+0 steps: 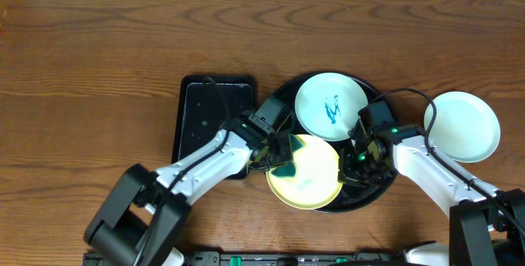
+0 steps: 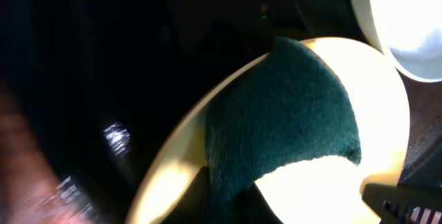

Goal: Clean dirty plates on tray and stack at the side
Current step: 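Scrub the yellow plate with the sponge in the left gripper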

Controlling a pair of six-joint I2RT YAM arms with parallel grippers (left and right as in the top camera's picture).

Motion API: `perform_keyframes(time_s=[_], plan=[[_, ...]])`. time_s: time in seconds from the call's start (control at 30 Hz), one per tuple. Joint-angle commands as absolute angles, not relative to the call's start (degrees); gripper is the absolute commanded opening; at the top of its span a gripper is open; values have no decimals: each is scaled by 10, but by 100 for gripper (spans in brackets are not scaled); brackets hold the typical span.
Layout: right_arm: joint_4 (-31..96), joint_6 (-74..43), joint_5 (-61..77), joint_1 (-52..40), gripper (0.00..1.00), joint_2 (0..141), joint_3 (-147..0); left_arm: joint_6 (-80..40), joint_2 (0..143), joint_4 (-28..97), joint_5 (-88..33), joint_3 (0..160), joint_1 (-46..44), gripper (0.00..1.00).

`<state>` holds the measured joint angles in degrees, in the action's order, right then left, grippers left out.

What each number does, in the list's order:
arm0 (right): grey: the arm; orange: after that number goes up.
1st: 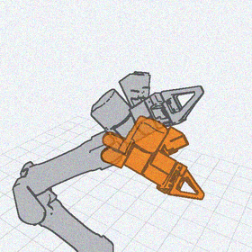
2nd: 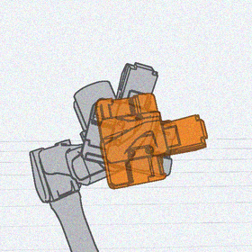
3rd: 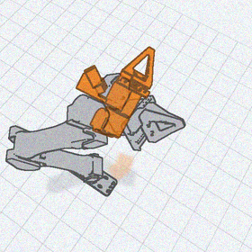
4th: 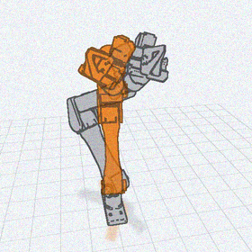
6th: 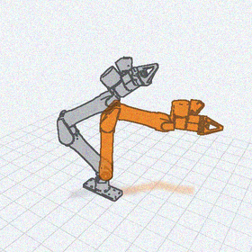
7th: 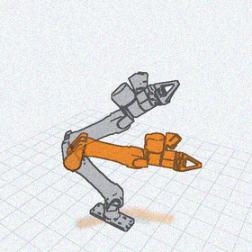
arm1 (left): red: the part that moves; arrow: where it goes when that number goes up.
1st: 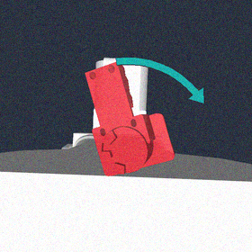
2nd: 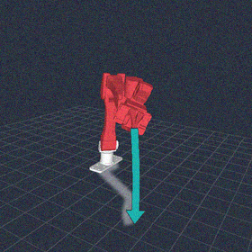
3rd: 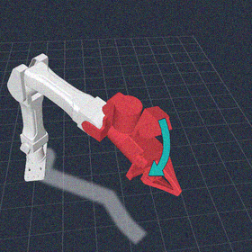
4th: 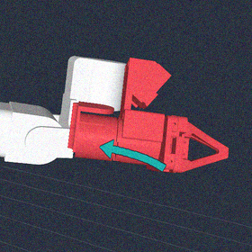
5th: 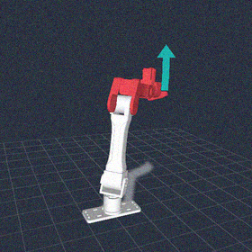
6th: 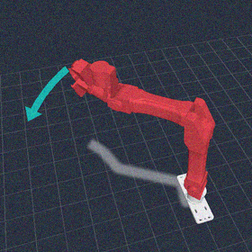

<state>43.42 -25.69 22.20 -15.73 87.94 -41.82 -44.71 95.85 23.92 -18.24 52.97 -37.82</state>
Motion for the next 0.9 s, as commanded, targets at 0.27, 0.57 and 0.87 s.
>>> perform_keyframes(time_s=[0.27, 0.57, 0.87], plan=[[438, -261, 195, -159, 1, 880, -415, -449, 887, 265, -68, 518, -404, 8], [439, -261, 195, -159, 1, 880, -415, -470, 934, 172, -75, 518, -504, 8], [440, -261, 195, -159, 1, 880, -415, -459, 981, 163, -83, 518, -538, 8]])
